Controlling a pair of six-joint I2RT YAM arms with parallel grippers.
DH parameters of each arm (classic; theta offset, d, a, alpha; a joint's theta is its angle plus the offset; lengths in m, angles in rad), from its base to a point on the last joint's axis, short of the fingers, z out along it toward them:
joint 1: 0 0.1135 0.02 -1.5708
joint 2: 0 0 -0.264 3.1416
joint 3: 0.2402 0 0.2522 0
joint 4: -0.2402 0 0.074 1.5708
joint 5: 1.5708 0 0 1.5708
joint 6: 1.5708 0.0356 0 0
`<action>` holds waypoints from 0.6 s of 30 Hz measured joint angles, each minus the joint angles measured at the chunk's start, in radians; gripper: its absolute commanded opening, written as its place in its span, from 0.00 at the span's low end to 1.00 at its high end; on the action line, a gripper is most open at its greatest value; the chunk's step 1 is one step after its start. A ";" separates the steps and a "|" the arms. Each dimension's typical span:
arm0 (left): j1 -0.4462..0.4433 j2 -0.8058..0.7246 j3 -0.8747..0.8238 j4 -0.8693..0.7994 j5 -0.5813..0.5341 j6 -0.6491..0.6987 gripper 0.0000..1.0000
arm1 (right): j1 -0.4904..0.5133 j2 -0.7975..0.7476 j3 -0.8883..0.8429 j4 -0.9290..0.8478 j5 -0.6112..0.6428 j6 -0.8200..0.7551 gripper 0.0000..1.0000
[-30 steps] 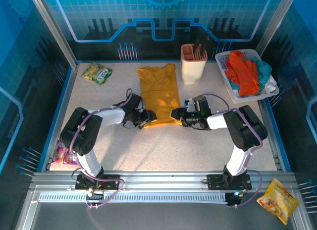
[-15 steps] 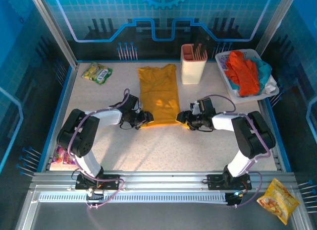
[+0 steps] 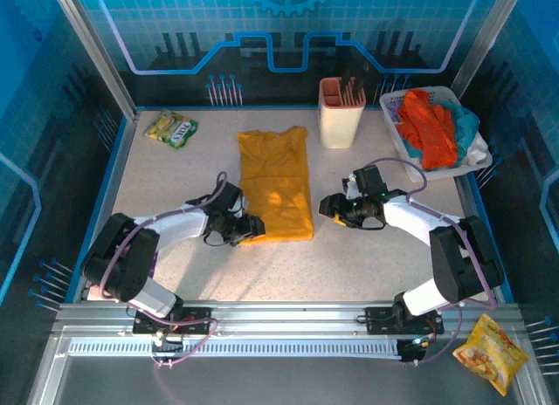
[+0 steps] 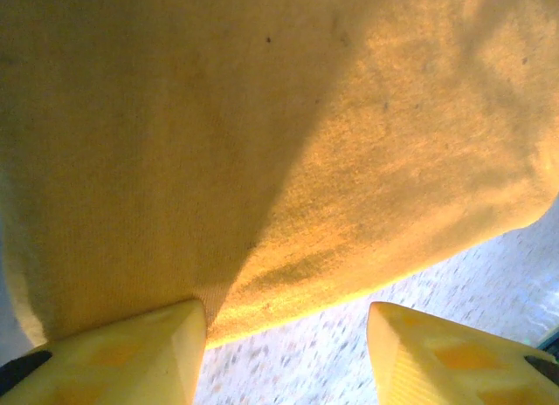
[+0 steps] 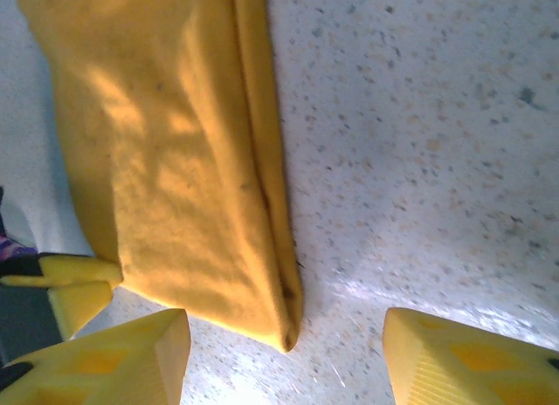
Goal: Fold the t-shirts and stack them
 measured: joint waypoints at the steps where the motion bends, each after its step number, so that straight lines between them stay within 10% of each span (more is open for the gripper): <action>1: -0.013 -0.020 -0.016 -0.005 -0.006 -0.010 0.53 | 0.000 0.000 0.000 -0.014 0.004 -0.004 0.61; 12: -0.080 -0.287 -0.116 -0.184 -0.036 -0.102 0.68 | 0.110 -0.031 -0.028 -0.106 0.053 -0.005 0.60; 18: -0.044 -0.370 -0.064 -0.318 -0.026 -0.084 0.59 | 0.216 -0.047 -0.040 -0.112 0.082 0.060 0.56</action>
